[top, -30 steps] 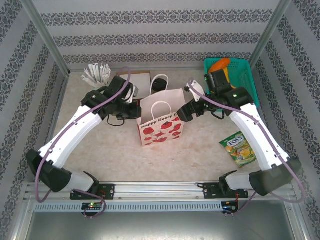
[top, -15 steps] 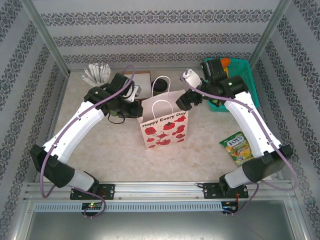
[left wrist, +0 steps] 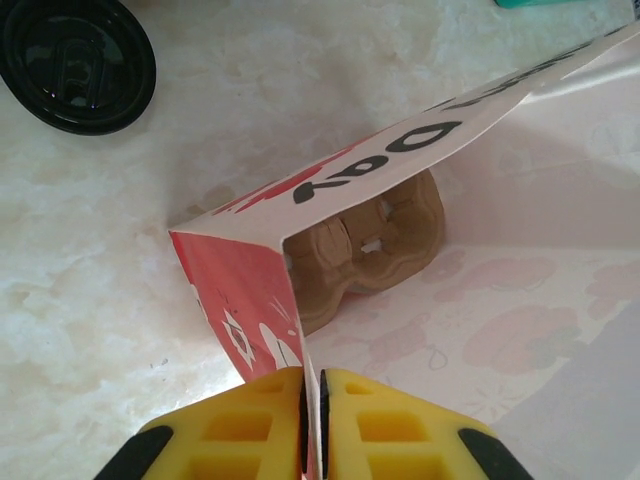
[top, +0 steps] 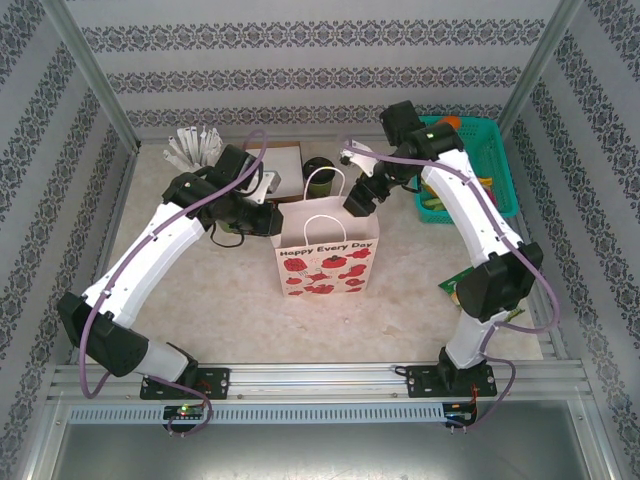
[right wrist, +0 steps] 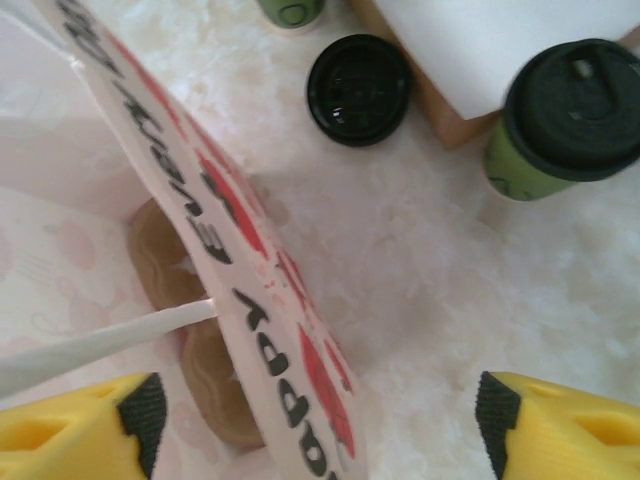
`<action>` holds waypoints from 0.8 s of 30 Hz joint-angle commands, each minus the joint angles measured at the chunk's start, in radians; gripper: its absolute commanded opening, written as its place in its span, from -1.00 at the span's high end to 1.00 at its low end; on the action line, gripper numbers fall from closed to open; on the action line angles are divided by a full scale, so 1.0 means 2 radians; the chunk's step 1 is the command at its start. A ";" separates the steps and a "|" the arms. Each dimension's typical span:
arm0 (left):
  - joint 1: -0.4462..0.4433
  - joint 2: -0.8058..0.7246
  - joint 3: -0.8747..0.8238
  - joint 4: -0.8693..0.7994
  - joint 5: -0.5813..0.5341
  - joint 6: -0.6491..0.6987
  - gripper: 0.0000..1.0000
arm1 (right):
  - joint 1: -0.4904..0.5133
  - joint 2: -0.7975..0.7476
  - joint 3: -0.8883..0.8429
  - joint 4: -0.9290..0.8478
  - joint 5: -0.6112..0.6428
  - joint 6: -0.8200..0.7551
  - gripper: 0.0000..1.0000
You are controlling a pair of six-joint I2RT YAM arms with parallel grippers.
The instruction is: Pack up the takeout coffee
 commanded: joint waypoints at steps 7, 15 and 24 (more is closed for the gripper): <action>0.017 -0.016 0.017 -0.005 0.034 0.030 0.59 | 0.005 -0.005 0.003 -0.019 -0.025 0.013 0.45; 0.032 -0.046 0.015 0.032 0.072 0.031 0.24 | 0.027 -0.075 -0.074 0.017 0.041 0.103 1.00; 0.047 -0.112 -0.023 0.089 -0.064 -0.008 -0.99 | 0.055 -0.193 -0.163 0.094 0.185 0.321 1.00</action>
